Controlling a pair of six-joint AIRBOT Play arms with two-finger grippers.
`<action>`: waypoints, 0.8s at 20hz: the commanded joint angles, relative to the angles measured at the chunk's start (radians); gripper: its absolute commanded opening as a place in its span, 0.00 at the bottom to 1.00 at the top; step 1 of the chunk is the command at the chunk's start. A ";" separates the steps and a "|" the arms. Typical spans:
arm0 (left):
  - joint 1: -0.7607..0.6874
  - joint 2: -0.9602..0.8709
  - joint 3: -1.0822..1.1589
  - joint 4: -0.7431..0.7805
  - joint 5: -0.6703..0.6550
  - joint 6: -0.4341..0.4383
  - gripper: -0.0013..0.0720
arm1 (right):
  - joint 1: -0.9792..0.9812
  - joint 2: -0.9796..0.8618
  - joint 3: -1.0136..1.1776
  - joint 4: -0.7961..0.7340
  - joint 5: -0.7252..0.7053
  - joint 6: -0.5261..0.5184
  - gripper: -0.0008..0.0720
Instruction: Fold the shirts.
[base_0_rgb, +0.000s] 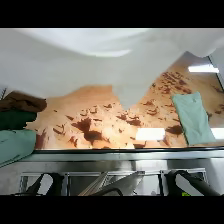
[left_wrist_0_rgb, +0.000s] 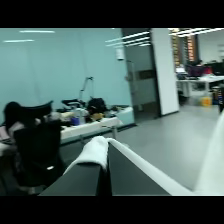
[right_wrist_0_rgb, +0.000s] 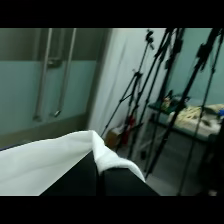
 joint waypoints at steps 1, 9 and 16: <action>0.203 0.119 -0.159 -0.054 -0.021 -0.078 0.03 | -0.005 0.031 0.015 -0.122 -0.033 0.064 0.04; -0.505 -0.131 -0.629 0.512 0.054 0.091 0.03 | 0.087 -0.344 -0.370 0.068 0.124 -0.041 0.03; -0.660 -0.827 -0.626 0.782 0.225 0.098 0.03 | 0.126 -0.855 -0.494 0.075 -0.114 -0.087 0.04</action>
